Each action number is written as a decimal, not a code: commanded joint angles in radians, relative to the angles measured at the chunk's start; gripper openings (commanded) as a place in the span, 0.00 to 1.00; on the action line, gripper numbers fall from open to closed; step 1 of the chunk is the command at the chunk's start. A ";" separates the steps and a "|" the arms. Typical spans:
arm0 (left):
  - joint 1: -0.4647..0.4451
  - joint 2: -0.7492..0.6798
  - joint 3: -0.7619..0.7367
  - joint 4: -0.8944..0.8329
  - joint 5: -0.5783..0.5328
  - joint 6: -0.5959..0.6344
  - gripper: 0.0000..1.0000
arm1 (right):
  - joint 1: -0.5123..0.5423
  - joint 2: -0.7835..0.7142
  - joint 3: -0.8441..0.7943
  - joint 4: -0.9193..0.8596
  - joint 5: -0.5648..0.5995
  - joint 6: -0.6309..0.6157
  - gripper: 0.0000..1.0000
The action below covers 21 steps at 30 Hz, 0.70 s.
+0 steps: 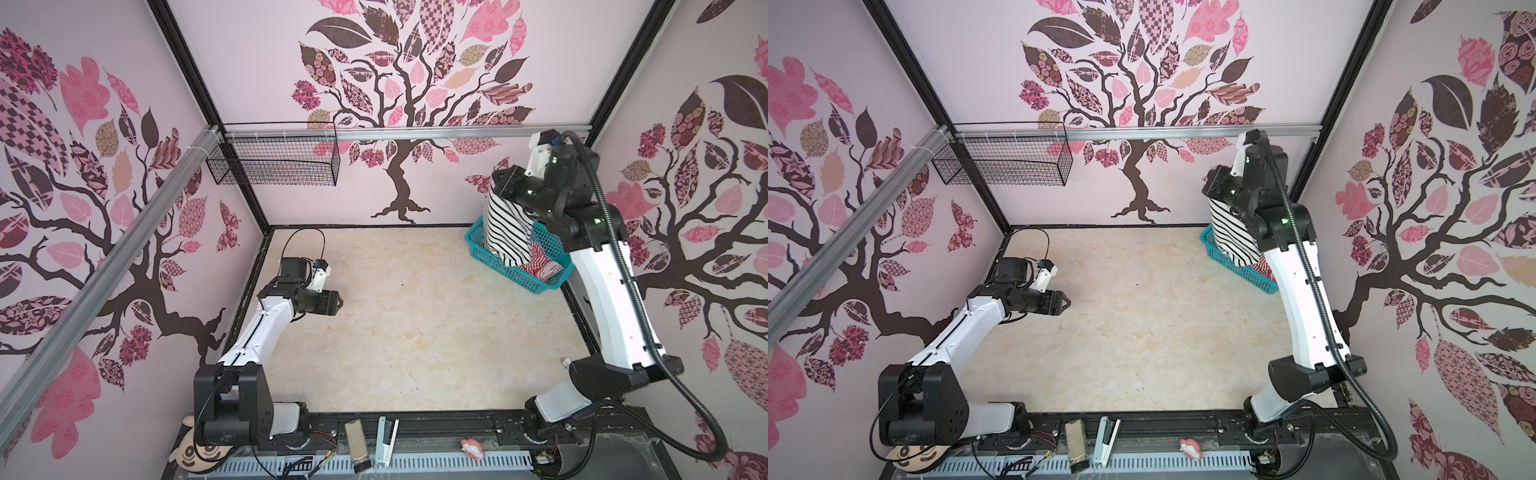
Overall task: Fold and stack the tank tops
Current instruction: 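Lift the striped top out with the right gripper onto the table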
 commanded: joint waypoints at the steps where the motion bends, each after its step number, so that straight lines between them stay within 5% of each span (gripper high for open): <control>1: 0.001 -0.004 0.031 0.034 0.002 -0.018 0.74 | 0.055 -0.027 0.030 0.061 -0.131 0.035 0.00; 10: 0.001 -0.010 0.036 0.038 -0.008 -0.025 0.75 | 0.224 0.095 -0.041 0.207 -0.234 0.120 0.00; 21: -0.023 0.011 0.052 -0.024 0.047 0.035 0.78 | 0.226 0.148 -0.418 0.107 0.149 0.091 0.00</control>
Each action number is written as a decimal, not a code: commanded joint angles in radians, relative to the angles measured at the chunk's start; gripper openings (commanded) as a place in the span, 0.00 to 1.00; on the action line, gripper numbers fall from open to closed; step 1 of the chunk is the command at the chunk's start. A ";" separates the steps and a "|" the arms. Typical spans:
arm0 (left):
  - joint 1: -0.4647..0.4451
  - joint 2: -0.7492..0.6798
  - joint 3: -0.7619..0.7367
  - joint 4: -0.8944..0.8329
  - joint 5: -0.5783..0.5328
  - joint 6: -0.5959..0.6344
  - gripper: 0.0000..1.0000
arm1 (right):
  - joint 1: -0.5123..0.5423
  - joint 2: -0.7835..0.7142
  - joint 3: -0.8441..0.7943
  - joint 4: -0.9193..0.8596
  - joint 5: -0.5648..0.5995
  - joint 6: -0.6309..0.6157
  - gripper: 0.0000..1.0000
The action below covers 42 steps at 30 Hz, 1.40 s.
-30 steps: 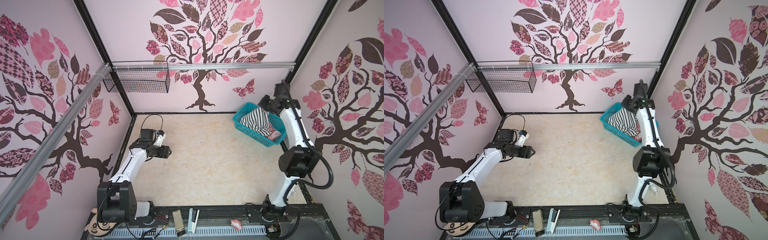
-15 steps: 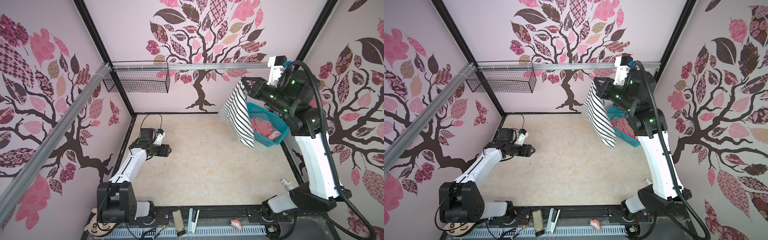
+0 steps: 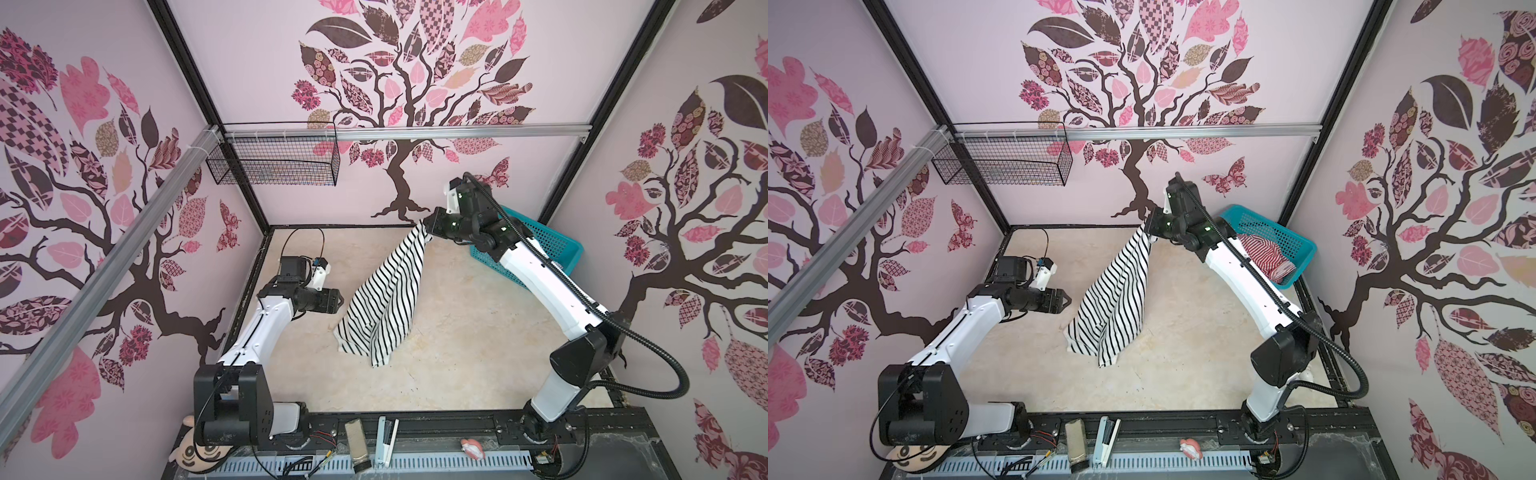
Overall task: Fold and stack the tank tops
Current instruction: 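Lift the striped top out with the right gripper onto the table, then grasp the top's edge with the left gripper while the right gripper holds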
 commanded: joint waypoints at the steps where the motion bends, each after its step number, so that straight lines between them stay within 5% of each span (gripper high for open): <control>1: -0.039 0.022 0.048 -0.027 -0.001 0.042 0.78 | -0.004 -0.030 -0.110 -0.016 0.161 -0.015 0.00; 10: -0.304 0.210 0.068 -0.007 -0.334 0.116 0.73 | -0.003 -0.234 -0.407 0.025 0.171 -0.009 0.00; 17: -0.383 0.396 0.144 -0.027 -0.543 0.168 0.24 | 0.000 -0.385 -0.492 -0.011 0.061 -0.010 0.00; 23: -0.383 0.576 0.321 -0.006 -0.697 0.185 0.05 | 0.059 -0.465 -0.528 -0.056 -0.032 -0.014 0.00; 28: -0.375 0.740 0.561 0.017 -0.759 0.198 0.07 | 0.172 -0.456 -0.500 -0.032 -0.113 -0.016 0.00; 34: -0.293 0.727 0.797 -0.043 -0.683 0.082 0.40 | 0.186 -0.434 -0.465 0.092 -0.146 0.012 0.00; 38: -0.226 0.555 0.718 -0.064 -0.485 0.014 0.49 | 0.138 -0.326 -0.401 0.076 -0.027 0.014 0.00; 42: -0.267 0.369 0.485 -0.055 -0.360 0.058 0.53 | 0.043 -0.195 -0.407 0.078 0.051 0.026 0.00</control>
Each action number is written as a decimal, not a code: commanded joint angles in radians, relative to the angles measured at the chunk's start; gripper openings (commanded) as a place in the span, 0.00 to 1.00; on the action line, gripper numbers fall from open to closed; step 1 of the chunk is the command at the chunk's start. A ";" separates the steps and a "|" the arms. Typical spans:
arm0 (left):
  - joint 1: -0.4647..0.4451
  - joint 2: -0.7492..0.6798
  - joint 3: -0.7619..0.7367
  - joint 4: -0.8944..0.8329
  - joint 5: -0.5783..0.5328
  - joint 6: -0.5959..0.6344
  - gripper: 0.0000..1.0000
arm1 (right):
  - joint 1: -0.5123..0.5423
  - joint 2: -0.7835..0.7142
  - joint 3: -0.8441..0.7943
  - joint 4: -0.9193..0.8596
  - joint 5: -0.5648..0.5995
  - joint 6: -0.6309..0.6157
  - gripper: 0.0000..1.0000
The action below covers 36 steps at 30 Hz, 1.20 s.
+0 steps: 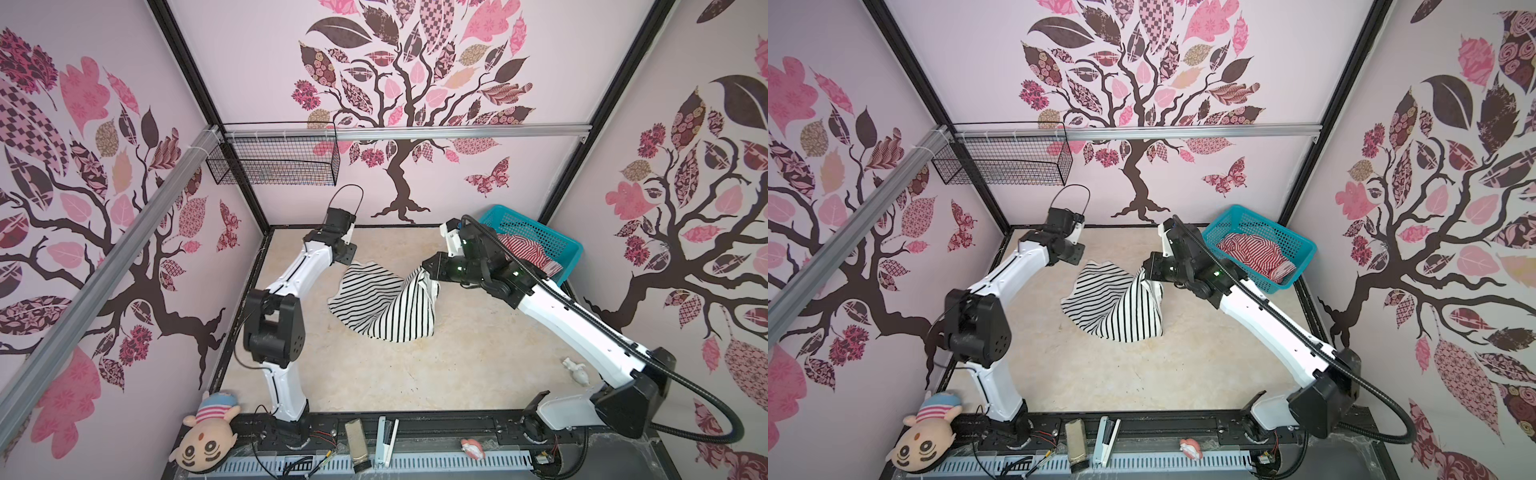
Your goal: Fold and stack the tank tops
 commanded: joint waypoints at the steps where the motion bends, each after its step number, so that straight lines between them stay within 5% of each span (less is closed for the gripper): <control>1: -0.083 -0.127 -0.192 -0.020 0.155 0.016 0.54 | -0.067 0.111 -0.004 -0.009 0.114 0.005 0.00; 8: -0.326 -0.362 -0.582 0.145 0.109 0.127 0.59 | -0.096 0.256 -0.027 -0.002 0.203 -0.029 0.00; 21: -0.698 -0.305 -0.635 0.214 0.049 0.209 0.62 | -0.150 0.254 -0.140 0.040 0.163 -0.023 0.00; 33: -0.735 -0.016 -0.532 0.308 -0.087 0.182 0.62 | -0.172 0.201 -0.204 0.052 0.145 -0.020 0.00; 36: -0.735 -0.003 -0.538 0.296 -0.078 0.183 0.55 | -0.172 0.190 -0.220 0.053 0.148 -0.018 0.00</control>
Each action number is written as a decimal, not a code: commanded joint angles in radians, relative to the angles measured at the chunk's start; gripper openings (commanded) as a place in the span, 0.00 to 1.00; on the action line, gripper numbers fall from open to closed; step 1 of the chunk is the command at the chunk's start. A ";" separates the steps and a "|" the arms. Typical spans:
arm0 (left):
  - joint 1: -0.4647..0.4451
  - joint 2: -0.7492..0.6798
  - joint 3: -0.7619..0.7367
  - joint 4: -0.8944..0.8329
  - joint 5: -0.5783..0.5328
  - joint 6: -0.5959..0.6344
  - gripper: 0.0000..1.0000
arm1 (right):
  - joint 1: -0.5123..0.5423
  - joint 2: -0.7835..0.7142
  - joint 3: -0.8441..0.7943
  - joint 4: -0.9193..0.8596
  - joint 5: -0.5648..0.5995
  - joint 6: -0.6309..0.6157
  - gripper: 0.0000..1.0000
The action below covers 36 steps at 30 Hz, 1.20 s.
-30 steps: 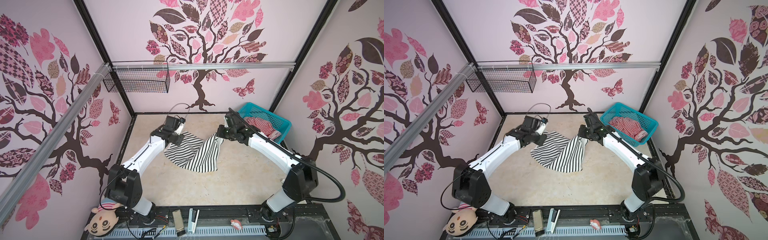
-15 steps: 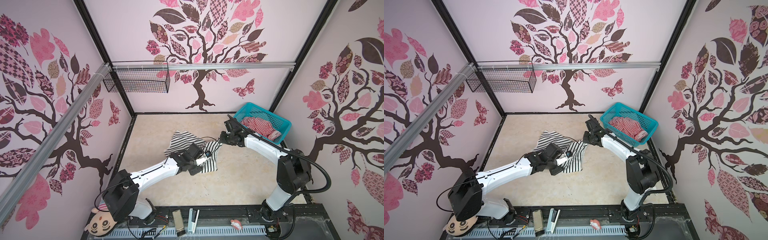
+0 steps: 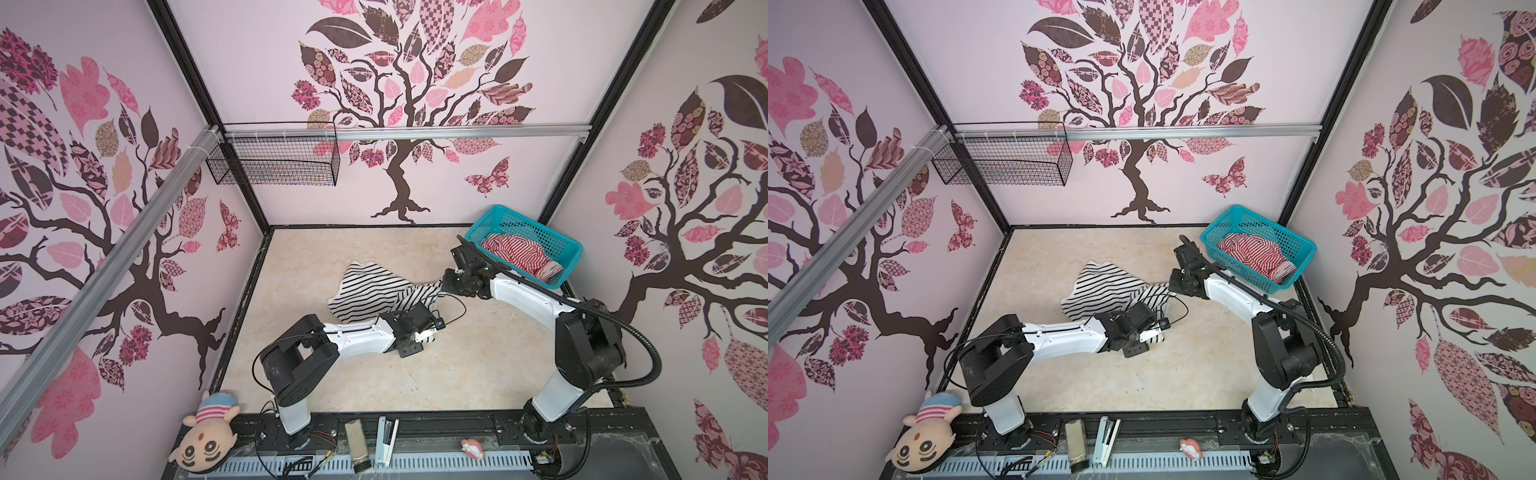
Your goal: Fold and stack the tank tops
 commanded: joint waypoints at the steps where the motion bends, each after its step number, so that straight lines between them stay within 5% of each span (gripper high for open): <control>1: 0.000 0.022 0.011 -0.012 -0.013 0.008 0.46 | -0.005 -0.054 -0.013 -0.004 -0.002 0.002 0.00; 5: 0.026 -0.060 -0.009 -0.085 0.071 0.022 0.01 | -0.007 -0.074 -0.021 -0.011 -0.002 -0.004 0.00; 9: 0.136 -0.248 -0.007 -0.236 0.329 0.029 0.00 | -0.006 -0.110 -0.019 -0.036 -0.014 -0.015 0.00; 13: 0.360 -0.454 0.012 -0.349 0.664 0.051 0.00 | -0.007 -0.170 -0.032 -0.065 -0.066 -0.033 0.00; 17: 0.578 -0.453 0.048 -0.422 0.829 0.116 0.00 | -0.004 -0.185 -0.024 -0.091 -0.164 -0.061 0.00; 28: 0.816 0.174 0.454 -0.551 0.916 0.067 0.03 | 0.012 -0.029 0.073 -0.072 -0.173 -0.051 0.00; 32: 0.810 0.258 0.558 -0.524 0.831 -0.011 0.22 | 0.011 0.066 0.158 -0.077 -0.157 -0.049 0.00; 36: 0.799 0.258 0.597 -0.504 0.704 -0.086 0.28 | 0.011 0.157 0.250 -0.086 -0.120 -0.044 0.00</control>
